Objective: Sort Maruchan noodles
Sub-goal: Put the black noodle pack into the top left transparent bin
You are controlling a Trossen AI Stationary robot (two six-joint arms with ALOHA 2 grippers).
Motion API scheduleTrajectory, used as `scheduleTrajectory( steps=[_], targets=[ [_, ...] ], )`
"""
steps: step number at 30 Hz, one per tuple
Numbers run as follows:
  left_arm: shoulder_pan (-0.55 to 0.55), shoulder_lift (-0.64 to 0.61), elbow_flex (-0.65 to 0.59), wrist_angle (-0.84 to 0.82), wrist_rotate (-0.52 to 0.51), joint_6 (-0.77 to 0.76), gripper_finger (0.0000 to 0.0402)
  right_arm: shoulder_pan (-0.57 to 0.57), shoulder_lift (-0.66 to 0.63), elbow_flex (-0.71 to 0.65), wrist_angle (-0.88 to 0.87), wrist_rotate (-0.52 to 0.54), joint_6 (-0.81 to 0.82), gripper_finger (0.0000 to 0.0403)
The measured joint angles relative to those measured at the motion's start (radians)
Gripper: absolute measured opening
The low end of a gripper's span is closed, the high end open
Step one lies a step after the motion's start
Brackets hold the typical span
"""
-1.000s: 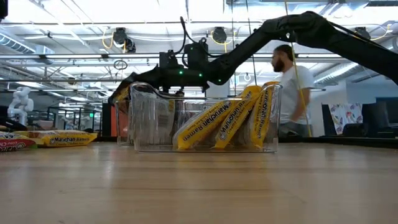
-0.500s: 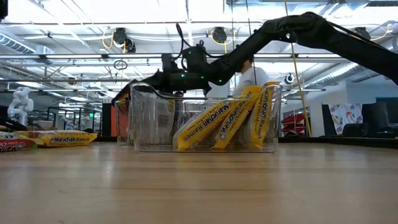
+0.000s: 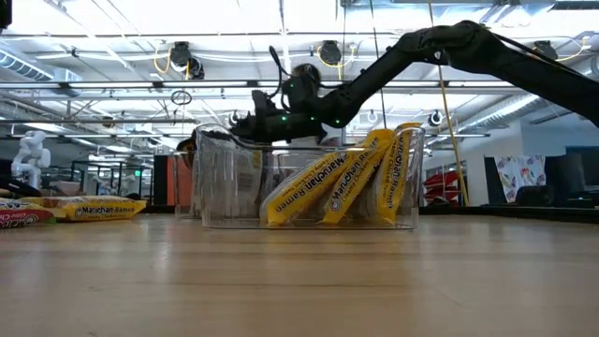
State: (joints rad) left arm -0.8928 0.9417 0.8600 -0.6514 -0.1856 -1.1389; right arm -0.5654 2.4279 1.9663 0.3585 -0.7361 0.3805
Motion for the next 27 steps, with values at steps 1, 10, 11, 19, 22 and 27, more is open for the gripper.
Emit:
scheduleTrajectory(
  steps=[1,10,11,19,22,27],
  targets=[
    [0.000,0.000,0.000,0.000,0.000,0.000,0.0005,-0.004,0.000,0.000,-0.010,0.000,-0.001,0.0000],
    [0.000,0.000,0.000,0.000,0.000,-0.002,0.0005,-0.024,-0.002,0.000,-0.046,0.004,-0.010,0.0000],
    [0.000,0.000,0.000,0.000,0.000,-0.002,0.0005,-0.025,-0.008,0.000,-0.073,0.006,-0.024,0.0000],
    [0.000,0.000,0.000,-0.002,0.000,0.002,0.0005,-0.027,-0.092,0.000,-0.331,0.073,-0.274,0.0000],
    [0.000,0.000,0.000,-0.002,0.000,0.002,0.0005,-0.027,-0.117,0.000,-0.432,0.082,-0.354,0.0000],
    [0.000,0.000,-0.001,0.001,0.000,0.000,0.0005,-0.020,-0.129,0.000,-0.597,0.085,-0.452,0.0000]
  ],
)
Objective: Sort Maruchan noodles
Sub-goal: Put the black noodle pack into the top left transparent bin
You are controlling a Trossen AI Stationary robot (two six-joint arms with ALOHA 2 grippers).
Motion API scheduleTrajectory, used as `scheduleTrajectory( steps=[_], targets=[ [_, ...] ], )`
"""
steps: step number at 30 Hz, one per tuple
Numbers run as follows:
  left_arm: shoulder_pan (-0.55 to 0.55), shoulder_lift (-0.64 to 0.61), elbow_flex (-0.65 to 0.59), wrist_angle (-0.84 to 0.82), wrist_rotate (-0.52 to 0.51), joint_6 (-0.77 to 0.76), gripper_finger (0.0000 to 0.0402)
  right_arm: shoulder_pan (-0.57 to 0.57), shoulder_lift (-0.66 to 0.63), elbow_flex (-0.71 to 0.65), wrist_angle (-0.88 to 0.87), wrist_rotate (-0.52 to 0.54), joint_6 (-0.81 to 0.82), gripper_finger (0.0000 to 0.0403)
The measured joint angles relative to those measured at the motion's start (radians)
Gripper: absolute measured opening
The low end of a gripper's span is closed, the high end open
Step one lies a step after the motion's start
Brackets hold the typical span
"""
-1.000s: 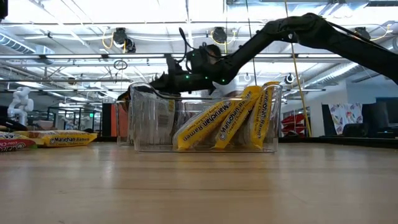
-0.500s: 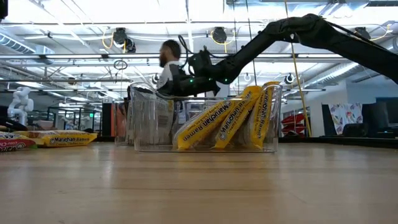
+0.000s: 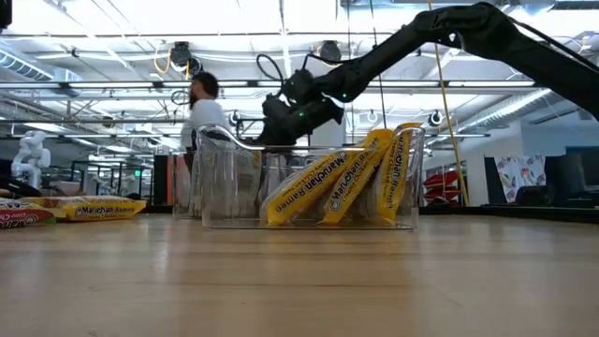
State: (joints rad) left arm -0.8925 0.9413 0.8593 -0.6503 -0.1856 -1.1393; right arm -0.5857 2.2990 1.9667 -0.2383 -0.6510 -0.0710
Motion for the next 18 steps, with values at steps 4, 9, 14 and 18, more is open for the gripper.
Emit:
scheduleTrajectory(
  steps=[4,9,14,18],
  targets=[
    [0.001,0.000,0.000,0.000,0.000,0.000,0.0005,0.006,0.000,0.000,-0.107,0.001,-0.065,0.0000],
    [0.001,0.000,0.000,0.002,0.000,-0.007,0.0005,0.008,0.000,0.000,-0.143,0.001,-0.091,0.0000],
    [0.001,0.000,0.000,0.004,0.000,-0.023,0.0005,0.009,0.000,0.000,-0.141,-0.002,-0.072,0.0000],
    [0.001,0.000,0.000,0.004,0.000,-0.021,0.0005,0.013,0.000,0.000,-0.141,-0.005,-0.013,0.0000]
  ],
)
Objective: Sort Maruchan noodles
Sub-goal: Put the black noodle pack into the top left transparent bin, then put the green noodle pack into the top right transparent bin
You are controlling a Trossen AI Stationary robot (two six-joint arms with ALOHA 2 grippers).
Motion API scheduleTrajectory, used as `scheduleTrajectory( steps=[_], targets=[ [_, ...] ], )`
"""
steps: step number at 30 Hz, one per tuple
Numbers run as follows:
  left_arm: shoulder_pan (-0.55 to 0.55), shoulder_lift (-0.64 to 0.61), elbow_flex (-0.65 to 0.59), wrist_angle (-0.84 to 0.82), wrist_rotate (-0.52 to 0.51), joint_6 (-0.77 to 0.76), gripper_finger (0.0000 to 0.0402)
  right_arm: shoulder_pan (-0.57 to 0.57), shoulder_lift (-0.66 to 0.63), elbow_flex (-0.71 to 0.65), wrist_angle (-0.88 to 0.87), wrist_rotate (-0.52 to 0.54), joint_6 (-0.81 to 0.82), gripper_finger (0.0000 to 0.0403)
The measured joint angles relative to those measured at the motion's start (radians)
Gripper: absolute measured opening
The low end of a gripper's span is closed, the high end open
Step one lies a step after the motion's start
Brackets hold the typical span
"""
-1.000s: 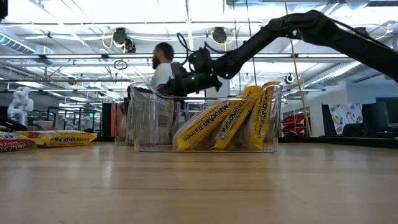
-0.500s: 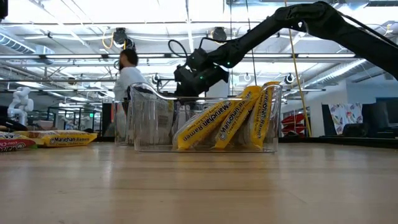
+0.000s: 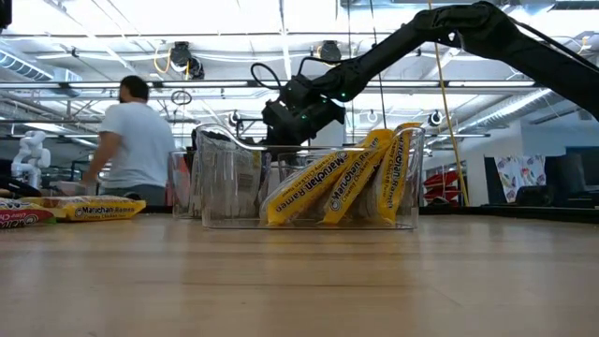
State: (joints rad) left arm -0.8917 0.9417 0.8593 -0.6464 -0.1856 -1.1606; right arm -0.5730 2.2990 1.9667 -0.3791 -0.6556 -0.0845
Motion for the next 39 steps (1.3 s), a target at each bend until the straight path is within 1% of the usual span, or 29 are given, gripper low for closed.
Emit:
scheduleTrajectory(
  steps=[6,16,21,24,28,35,37,39],
  targets=[
    [0.000,0.000,0.000,0.001,0.000,0.000,0.0005,0.002,0.000,0.000,0.000,0.000,0.024,0.0010],
    [0.000,0.000,0.000,0.000,0.000,0.003,0.0005,0.006,-0.068,0.000,-0.007,-0.001,0.047,0.0077],
    [0.000,0.000,0.000,-0.009,0.000,0.003,0.0005,0.006,-0.140,0.000,-0.047,0.000,0.047,0.0092],
    [0.000,0.000,0.000,-0.027,0.000,0.002,0.0005,0.011,-0.201,0.000,-0.107,0.000,0.040,0.0093],
    [0.000,0.000,0.000,-0.091,0.000,-0.012,0.0005,0.033,-0.311,0.000,-0.201,0.000,-0.004,0.0093],
    [0.012,0.000,0.000,-0.234,0.000,-0.138,0.0005,0.103,-0.549,0.000,-0.340,0.005,-0.038,0.0093],
    [0.018,0.000,0.000,-0.242,0.001,-0.175,0.0005,0.135,-0.619,0.000,-0.376,0.049,-0.054,0.0093],
    [0.022,0.000,0.000,-0.240,0.002,-0.224,0.0005,0.174,-0.691,0.000,-0.412,0.133,-0.062,0.0093]
  ],
)
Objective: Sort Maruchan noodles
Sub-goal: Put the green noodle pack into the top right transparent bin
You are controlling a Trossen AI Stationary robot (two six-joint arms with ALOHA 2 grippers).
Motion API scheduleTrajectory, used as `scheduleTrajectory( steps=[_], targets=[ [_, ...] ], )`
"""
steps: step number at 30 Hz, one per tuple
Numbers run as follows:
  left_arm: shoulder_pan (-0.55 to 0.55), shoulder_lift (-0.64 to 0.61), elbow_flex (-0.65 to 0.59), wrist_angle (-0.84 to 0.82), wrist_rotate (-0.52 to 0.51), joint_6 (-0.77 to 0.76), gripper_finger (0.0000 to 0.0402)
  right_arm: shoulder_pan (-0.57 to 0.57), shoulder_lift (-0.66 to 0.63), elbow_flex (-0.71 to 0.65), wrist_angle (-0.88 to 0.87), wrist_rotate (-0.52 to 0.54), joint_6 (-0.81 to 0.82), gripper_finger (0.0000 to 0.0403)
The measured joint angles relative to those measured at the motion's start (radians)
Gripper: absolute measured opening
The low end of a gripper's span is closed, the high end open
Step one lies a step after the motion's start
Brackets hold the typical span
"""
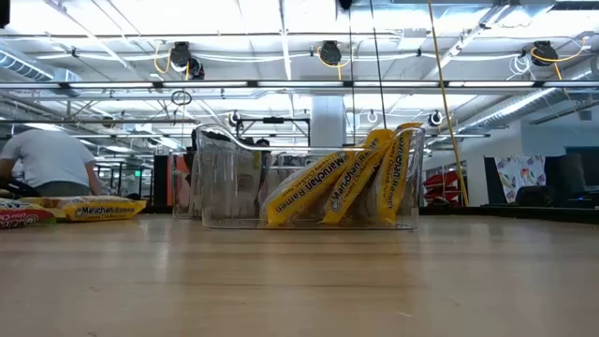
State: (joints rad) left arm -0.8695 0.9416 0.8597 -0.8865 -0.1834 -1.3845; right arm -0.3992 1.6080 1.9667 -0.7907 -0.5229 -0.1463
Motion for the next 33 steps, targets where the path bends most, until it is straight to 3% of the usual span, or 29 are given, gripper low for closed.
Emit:
scheduleTrajectory(
  steps=[4,12,22,33],
  targets=[
    [0.006,0.000,0.000,0.000,0.028,-0.064,0.0005,0.084,-0.131,0.000,-0.065,0.155,-0.002,0.0093],
    [0.003,0.002,0.000,-0.033,0.079,-0.141,0.0005,0.244,-0.314,0.000,-0.098,0.311,0.080,0.0093],
    [-0.066,0.147,0.000,-0.086,0.115,-0.029,0.0005,0.357,-0.379,0.000,-0.100,0.340,0.082,0.0093],
    [-0.095,0.259,0.000,-0.020,0.177,-0.015,0.0003,0.372,-0.379,0.000,-0.111,0.340,0.082,0.0093]
  ],
)
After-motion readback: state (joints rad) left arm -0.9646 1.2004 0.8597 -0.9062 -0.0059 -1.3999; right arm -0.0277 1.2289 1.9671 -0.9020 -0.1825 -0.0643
